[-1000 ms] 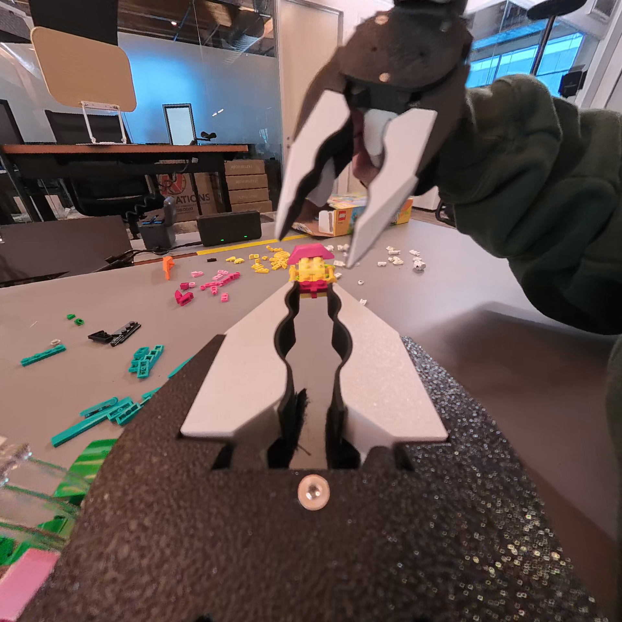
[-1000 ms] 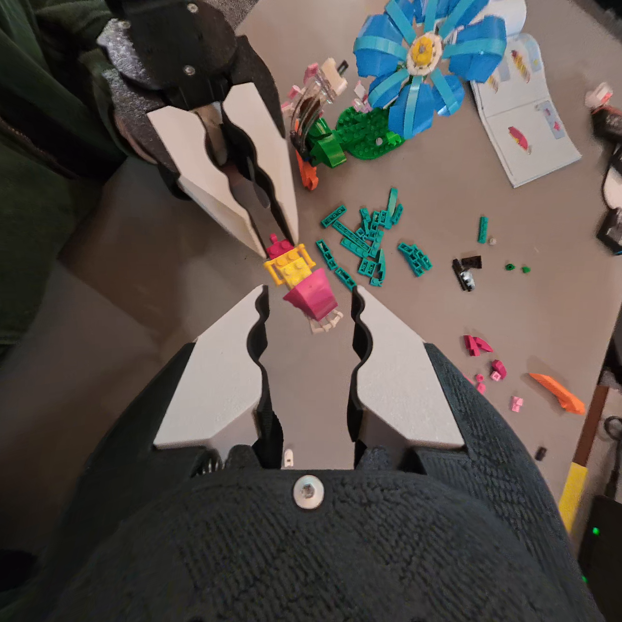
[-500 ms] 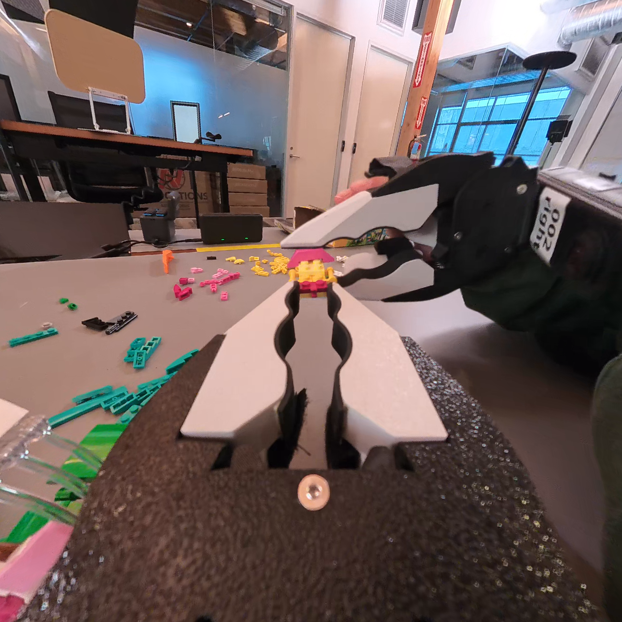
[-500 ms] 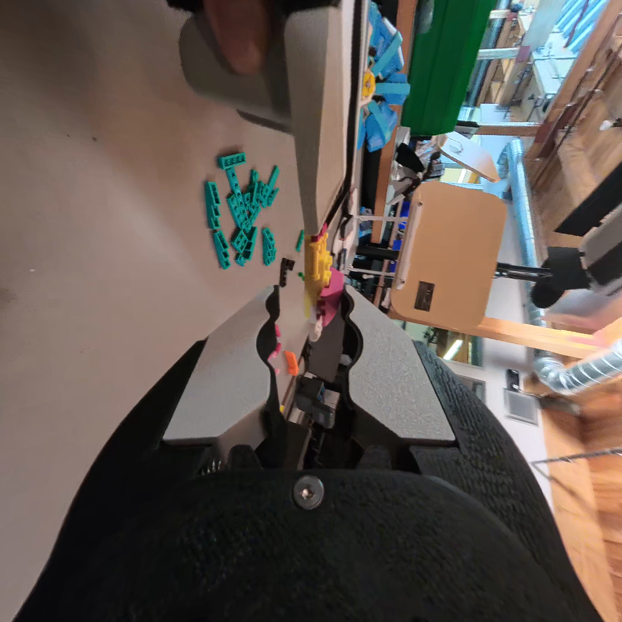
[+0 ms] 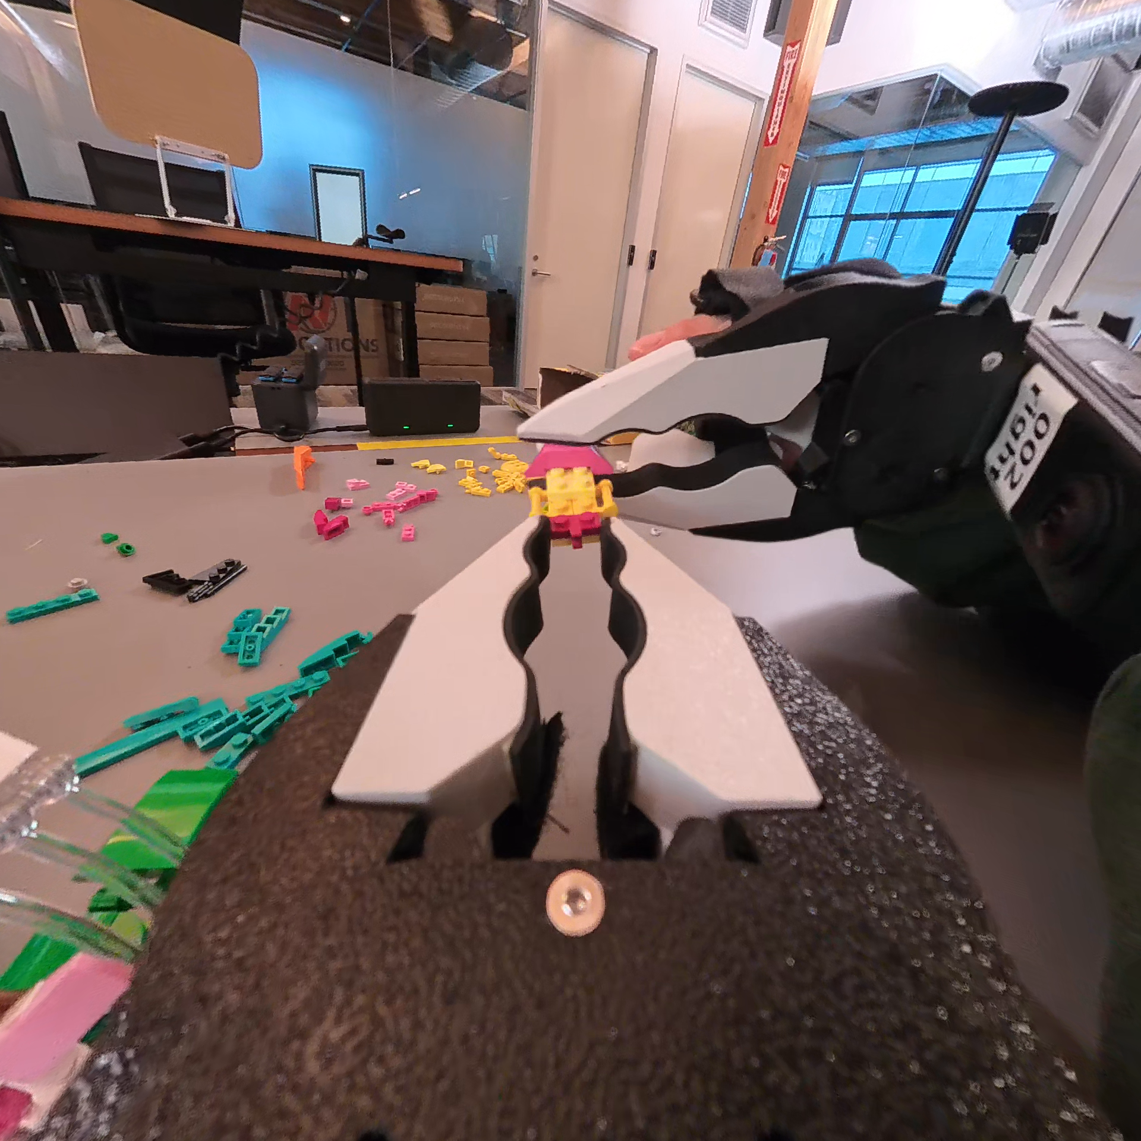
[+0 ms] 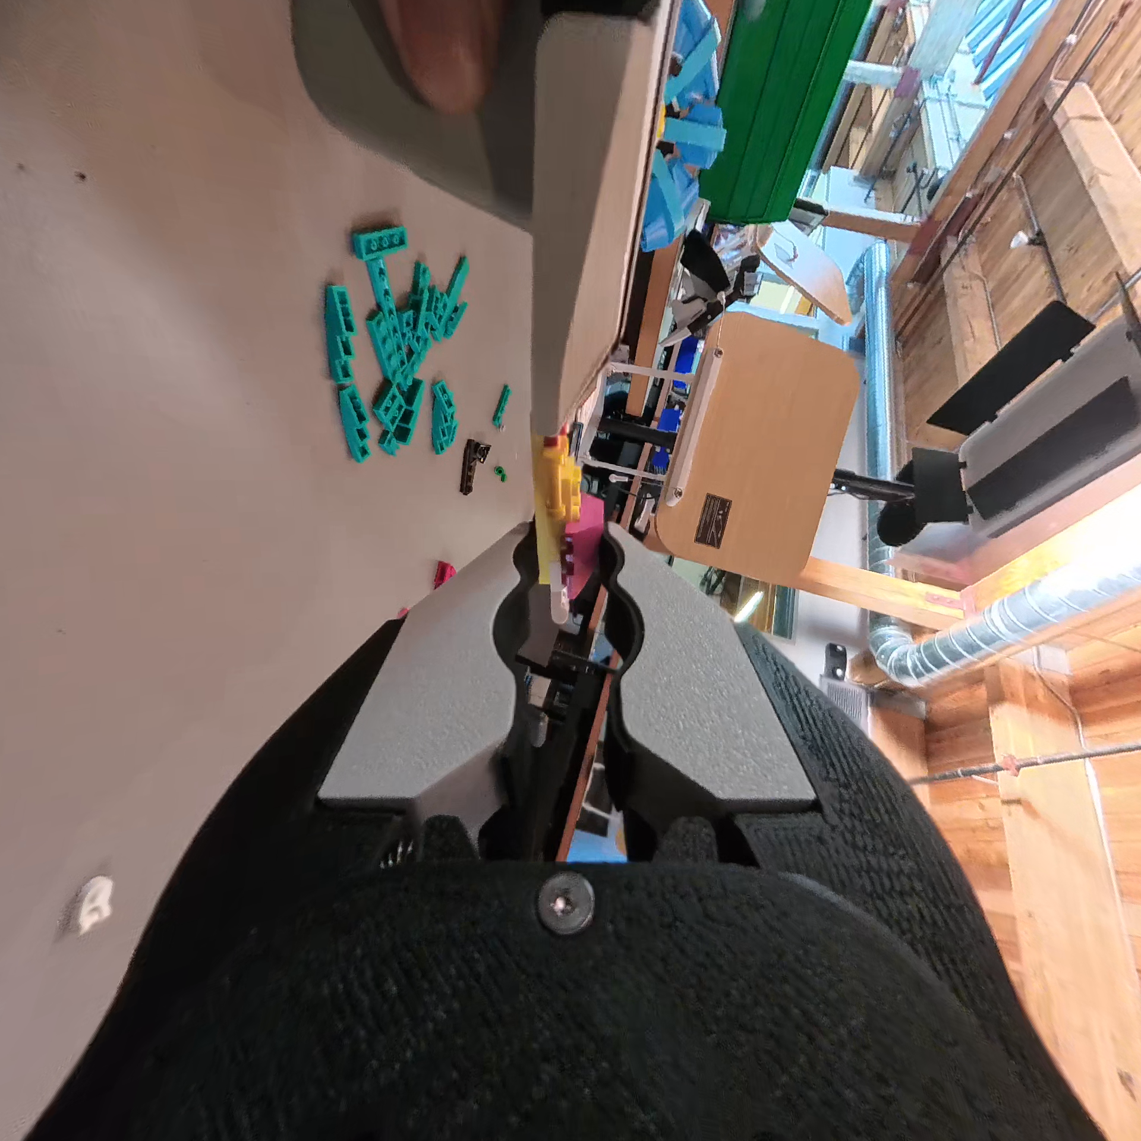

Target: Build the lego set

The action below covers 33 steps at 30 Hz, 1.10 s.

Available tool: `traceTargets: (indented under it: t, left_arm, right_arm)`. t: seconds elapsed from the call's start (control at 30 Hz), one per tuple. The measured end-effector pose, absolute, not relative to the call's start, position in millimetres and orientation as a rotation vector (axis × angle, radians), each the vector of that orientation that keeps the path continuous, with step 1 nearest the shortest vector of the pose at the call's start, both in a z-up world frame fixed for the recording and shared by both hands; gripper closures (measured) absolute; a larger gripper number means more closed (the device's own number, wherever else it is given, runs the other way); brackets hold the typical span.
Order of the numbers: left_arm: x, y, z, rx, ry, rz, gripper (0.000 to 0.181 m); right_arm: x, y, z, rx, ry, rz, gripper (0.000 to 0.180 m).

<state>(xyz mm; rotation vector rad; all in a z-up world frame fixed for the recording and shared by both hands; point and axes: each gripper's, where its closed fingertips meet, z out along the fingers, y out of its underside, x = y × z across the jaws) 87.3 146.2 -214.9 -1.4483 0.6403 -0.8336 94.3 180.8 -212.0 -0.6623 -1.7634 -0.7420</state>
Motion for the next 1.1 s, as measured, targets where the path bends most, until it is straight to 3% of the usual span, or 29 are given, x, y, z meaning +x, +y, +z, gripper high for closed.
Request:
traceTargets:
  t: [1.1]
  left_arm:
    - [90.1, 144.2, -217.3, -1.462, 0.662, -0.859, 0.167]
  right_arm:
    - [101.2, 179.6, -215.1, -0.692, -1.83, -0.679, 0.165]
